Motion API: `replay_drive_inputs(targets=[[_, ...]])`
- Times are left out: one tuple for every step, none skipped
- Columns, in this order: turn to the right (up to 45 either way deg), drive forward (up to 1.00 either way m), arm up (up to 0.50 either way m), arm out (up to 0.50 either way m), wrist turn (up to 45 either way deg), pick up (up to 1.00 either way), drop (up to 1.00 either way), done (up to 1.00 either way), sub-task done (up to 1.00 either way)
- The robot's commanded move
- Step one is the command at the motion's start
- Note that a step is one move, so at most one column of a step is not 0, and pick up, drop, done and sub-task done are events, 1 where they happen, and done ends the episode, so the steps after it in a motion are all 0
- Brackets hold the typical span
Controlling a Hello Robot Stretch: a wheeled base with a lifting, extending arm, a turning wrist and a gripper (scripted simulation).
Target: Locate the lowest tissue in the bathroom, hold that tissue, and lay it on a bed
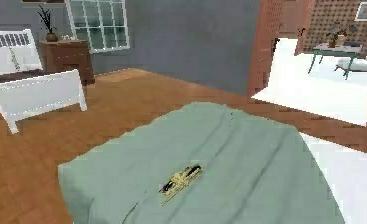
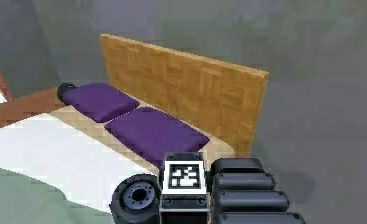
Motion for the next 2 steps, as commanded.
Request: replay_drive_inputs(targets=[[-45.0,0.00,0.00,0.00,0.0,0.00,0.00,0.00,0.00],[-3.0,0.00,0.00,0.00,0.0,0.00,0.00,0.00,0.00]])
